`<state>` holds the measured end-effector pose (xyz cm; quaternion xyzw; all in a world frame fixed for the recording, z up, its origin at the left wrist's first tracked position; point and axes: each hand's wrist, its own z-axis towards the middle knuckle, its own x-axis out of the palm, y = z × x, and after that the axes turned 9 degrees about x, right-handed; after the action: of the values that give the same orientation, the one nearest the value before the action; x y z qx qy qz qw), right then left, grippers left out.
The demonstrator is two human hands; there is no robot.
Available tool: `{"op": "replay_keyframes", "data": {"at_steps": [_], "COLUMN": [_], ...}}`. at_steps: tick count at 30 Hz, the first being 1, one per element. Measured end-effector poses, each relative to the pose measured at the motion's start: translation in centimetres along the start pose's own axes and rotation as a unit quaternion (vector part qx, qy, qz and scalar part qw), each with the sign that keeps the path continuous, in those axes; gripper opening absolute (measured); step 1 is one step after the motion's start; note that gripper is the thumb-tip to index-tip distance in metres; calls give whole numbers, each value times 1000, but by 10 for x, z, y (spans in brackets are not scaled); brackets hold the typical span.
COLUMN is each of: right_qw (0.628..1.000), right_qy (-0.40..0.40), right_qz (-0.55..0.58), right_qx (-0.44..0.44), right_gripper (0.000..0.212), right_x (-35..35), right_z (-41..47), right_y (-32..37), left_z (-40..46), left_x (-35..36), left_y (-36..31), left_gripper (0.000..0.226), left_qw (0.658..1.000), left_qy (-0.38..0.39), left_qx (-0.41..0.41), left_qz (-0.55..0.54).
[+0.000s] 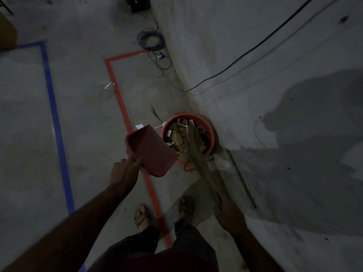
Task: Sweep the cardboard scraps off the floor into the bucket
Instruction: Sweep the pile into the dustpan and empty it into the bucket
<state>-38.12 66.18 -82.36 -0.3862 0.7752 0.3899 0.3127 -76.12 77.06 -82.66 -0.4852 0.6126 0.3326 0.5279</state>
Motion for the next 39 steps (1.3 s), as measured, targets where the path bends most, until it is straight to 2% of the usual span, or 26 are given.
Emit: {"op": "replay_keyframes", "data": {"at_steps": [2, 5, 8, 14, 18, 23, 26, 28, 31, 36, 39], "right_qw": [1000, 999, 996, 985, 989, 974, 985, 983, 974, 961, 960], "right_qy": [10, -24, -75, -94, -26, -54, -5, -8, -12, -6, 15], "right_qz": [11, -18, -34, -115, -103, -125, -107, -122, -158, -208, -209], "right_qx": [17, 23, -24, -94, -99, -184, -137, -136, -160, -183, -187], "right_gripper": [60, 60, 56, 54, 68, 60, 57, 64, 67, 59, 56], "right_x": [-3, 0, 4, 17, 16, 32, 41, 48, 54, 55, 68], "right_z": [-24, -52, -57, -44, -50, -47, -40, -34, -25, -5, 13], "right_y": [7, 19, 42, 83, 129, 169, 190, 200, 223, 277, 313], "left_z": [-2, -8, -23, -62, -106, -168, -195, -207, -212, -203, -189], "left_x": [-5, -13, -21, -21, -16, -15, -18, -21, -30, -42, -45], "left_y": [0, 7, 17, 54, 96, 150, 179, 194, 209, 232, 253], "left_gripper": [49, 51, 54, 44, 42, 41, 40, 40, 38, 56, 50], "left_qw": [1000, 999, 998, 999, 996, 986, 977, 971, 963, 951, 952], "left_qy": [22, 19, 41, 21, -4, -43, -56, -62, -41, -17, -9], "left_qx": [11, 24, 23, -22, -82, -160, -204, -230, -266, -308, -305], "left_qz": [8, 22, 48, 45, 30, 17, 30, 35, 28, -8, -10]}}
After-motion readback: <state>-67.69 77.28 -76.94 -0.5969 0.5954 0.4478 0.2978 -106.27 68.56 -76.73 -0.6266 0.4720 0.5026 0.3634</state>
